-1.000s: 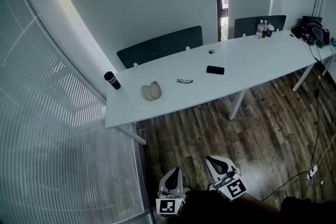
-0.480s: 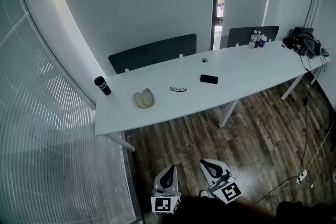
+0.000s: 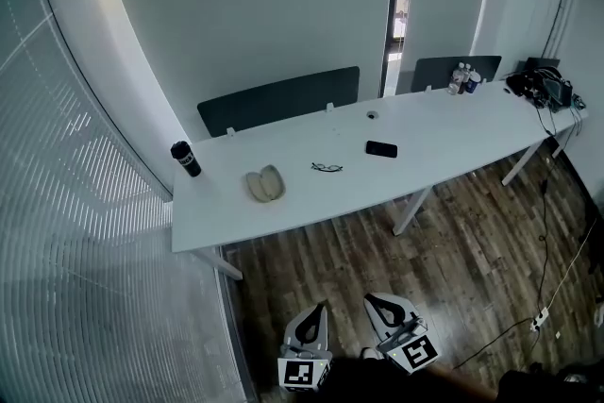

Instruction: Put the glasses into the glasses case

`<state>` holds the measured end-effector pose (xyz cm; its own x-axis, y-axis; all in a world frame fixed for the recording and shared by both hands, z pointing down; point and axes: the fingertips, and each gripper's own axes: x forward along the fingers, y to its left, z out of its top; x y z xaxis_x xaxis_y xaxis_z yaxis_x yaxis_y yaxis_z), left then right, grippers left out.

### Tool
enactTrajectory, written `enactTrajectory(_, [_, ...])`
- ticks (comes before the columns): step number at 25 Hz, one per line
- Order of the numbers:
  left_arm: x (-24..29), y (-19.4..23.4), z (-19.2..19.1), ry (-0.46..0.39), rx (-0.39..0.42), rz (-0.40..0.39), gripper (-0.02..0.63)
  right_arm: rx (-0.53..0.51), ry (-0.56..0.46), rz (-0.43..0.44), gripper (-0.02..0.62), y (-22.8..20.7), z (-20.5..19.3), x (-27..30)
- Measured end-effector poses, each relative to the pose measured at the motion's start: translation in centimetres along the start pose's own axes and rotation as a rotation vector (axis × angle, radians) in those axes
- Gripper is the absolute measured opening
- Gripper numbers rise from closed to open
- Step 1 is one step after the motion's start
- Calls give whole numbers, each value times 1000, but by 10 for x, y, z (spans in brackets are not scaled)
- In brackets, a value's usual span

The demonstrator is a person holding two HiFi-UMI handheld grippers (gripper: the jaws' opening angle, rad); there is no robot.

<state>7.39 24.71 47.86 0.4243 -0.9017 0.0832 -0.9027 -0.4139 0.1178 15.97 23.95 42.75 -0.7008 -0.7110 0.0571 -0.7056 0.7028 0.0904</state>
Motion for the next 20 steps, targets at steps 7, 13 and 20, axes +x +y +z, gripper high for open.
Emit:
enactTrajectory(7, [-2,20,-2,33,-15,-25,8,9,15,-50,8,5,-3,14])
enactTrajectory(13, [19,36,-12,27,18,10,8,26,23,3,8,-4,-17,29])
enactTrajectory(20, [52,27,-8,36,55,-10,8,61,0,8,7,-41,-24,48])
